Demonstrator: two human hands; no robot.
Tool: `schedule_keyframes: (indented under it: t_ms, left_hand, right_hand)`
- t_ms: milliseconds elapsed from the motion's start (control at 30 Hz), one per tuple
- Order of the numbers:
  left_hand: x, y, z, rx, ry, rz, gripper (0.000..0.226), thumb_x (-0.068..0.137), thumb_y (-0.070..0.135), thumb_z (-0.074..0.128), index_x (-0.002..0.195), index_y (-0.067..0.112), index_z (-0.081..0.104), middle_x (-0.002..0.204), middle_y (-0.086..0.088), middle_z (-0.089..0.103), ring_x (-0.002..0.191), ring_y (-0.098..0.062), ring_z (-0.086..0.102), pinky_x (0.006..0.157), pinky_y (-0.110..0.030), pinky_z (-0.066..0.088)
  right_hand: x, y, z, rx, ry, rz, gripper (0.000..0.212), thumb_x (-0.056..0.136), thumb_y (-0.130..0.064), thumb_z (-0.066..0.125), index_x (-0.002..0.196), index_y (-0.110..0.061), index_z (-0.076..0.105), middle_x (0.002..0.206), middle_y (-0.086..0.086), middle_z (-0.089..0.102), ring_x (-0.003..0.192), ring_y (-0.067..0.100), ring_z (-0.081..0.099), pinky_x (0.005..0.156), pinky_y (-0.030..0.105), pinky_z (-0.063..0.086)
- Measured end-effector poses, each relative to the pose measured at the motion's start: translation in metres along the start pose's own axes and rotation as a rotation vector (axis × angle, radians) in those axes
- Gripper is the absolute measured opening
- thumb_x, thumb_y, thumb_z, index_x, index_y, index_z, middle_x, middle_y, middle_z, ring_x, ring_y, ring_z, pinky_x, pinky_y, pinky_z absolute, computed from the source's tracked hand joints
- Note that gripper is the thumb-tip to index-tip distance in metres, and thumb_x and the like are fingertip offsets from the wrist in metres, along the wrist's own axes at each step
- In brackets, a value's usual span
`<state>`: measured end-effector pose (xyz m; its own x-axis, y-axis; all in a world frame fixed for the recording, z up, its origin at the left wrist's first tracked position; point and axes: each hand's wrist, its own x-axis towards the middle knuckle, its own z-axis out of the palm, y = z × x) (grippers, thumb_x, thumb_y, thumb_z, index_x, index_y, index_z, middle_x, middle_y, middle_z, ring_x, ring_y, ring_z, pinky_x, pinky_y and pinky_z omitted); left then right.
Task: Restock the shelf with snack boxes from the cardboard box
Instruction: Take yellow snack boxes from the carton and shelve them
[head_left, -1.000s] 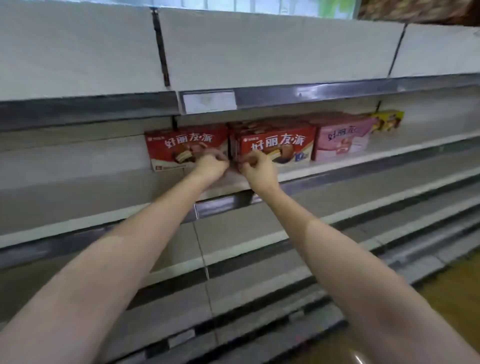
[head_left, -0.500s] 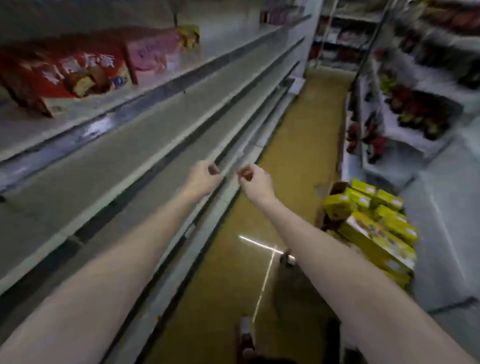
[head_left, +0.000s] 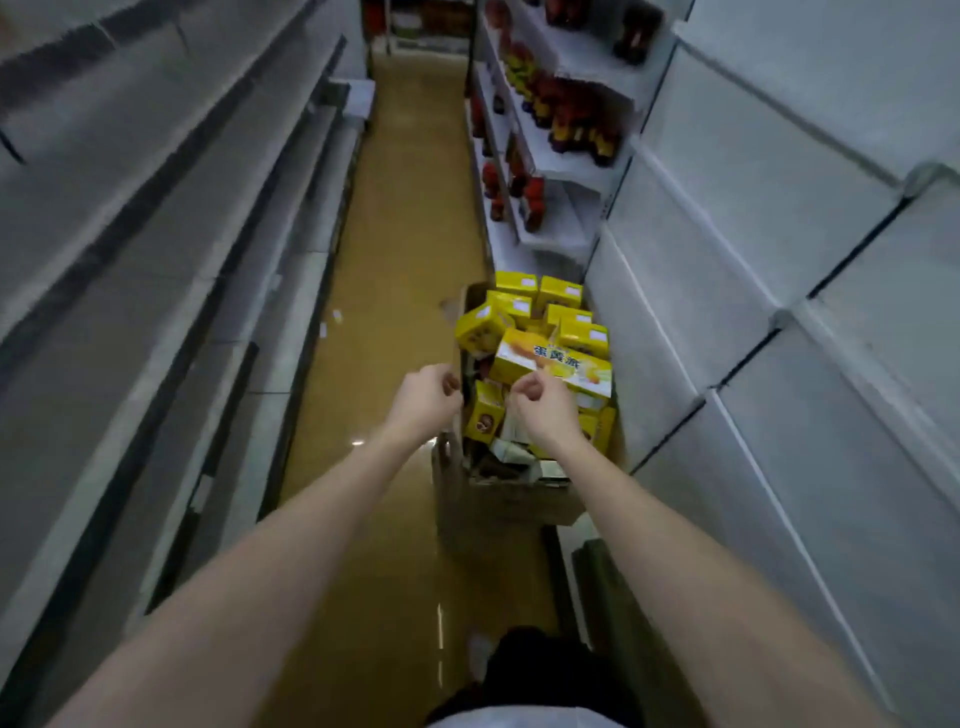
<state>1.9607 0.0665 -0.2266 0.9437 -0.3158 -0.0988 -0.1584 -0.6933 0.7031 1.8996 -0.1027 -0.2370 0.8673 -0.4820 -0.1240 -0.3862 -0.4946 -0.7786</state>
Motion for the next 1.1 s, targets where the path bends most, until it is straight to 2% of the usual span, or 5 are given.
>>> schedule_keyframes:
  t_ms: [233,367,500,900,1100]
  left_hand:
    - [0.048,0.037,0.07,0.036,-0.062,0.021,0.021,0.087,0.013,0.056,0.104,0.016,0.068,0.104,-0.007,0.071,0.099,-0.029,0.065,0.078,-0.034,0.052]
    - [0.087,0.053,0.108,0.089,-0.073,0.019,0.025,0.089,0.017,0.055,0.112,0.012,0.065,0.112,-0.007,0.067,0.104,-0.029,0.062,0.081,-0.037,0.052]
    - [0.134,0.056,0.139,0.154,-0.053,-0.005,0.031,0.089,0.014,0.054,0.12,0.012,0.059,0.119,-0.01,0.06,0.112,-0.028,0.055,0.083,-0.035,0.045]
    - [0.204,0.053,0.186,0.194,-0.101,-0.326,0.089,0.083,0.041,0.075,0.149,0.009,0.026,0.141,-0.021,0.042,0.129,-0.04,0.041,0.103,-0.045,0.037]
    - [0.206,0.05,0.183,0.058,-0.046,-0.371,0.087,0.073,0.04,0.082,0.141,0.016,0.034,0.13,-0.016,0.047,0.119,-0.037,0.05,0.092,-0.045,0.047]
  right_hand:
    - [0.051,0.065,-0.021,0.08,0.042,0.141,0.009,0.094,-0.014,0.059,0.097,-0.023,0.059,0.096,-0.006,0.061,0.088,0.021,0.064,0.076,0.043,0.059]
    - [0.102,0.095,-0.024,0.02,0.066,0.152,0.011,0.091,-0.013,0.061,0.1,-0.019,0.063,0.108,0.002,0.062,0.096,0.019,0.061,0.075,0.03,0.049]
    - [0.149,0.117,-0.026,-0.101,0.074,0.153,0.016,0.09,-0.018,0.062,0.105,-0.021,0.062,0.115,0.005,0.059,0.111,0.027,0.054,0.087,0.035,0.046]
    - [0.209,0.161,-0.032,-0.159,0.051,0.303,0.071,0.086,-0.043,0.071,0.141,-0.011,0.039,0.154,0.018,0.024,0.137,0.04,0.031,0.104,0.048,0.037]
    - [0.206,0.148,-0.023,-0.107,0.066,0.321,0.048,0.088,-0.04,0.07,0.127,-0.019,0.05,0.156,0.013,0.022,0.129,0.037,0.041,0.096,0.045,0.048]
